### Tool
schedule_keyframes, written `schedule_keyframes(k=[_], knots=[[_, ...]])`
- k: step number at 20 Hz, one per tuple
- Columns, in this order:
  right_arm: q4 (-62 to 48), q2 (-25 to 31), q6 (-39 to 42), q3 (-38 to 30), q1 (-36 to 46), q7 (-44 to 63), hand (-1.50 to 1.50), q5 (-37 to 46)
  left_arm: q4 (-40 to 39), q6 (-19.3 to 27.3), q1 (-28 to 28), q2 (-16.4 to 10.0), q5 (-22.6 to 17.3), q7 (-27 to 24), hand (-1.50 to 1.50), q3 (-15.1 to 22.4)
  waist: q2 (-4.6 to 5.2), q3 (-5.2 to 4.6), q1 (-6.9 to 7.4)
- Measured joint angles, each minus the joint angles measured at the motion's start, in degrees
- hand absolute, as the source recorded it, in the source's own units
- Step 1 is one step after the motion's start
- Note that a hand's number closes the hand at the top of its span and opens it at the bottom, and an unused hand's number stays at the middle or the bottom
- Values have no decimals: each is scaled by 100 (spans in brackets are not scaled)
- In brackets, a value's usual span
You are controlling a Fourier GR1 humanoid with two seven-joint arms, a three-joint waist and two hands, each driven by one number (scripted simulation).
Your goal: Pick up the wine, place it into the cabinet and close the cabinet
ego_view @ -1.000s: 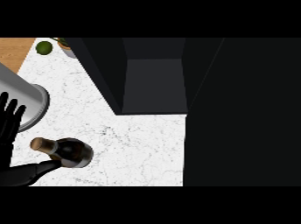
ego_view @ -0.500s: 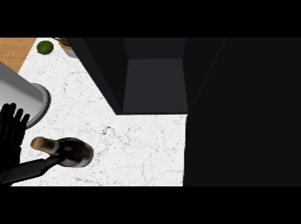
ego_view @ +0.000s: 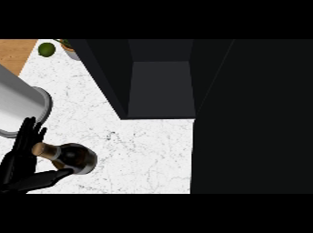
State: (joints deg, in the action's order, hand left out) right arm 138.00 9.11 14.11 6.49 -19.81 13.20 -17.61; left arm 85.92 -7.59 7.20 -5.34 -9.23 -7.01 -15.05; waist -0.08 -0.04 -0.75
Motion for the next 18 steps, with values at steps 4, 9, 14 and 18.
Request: schedule_keyframes(k=[4,9,14,18], knots=[[-40,25,160,-145,-77,-101,-150,-35,-660,-309,-137,6,-102,-393,-150,-6,1,1,5],[-50,-43,161,-75,-33,-90,-150,-56,-1578,-695,-328,-40,-243,-859,-150,-98,4,-1,5],[-50,-41,199,-146,-15,-76,-150,-89,-2537,-1015,-590,-120,-248,-1390,-150,-165,6,-1,5],[-37,-49,106,-173,123,108,-150,-123,-3135,-1135,-901,-154,-265,-1691,-150,-221,6,-2,5]])
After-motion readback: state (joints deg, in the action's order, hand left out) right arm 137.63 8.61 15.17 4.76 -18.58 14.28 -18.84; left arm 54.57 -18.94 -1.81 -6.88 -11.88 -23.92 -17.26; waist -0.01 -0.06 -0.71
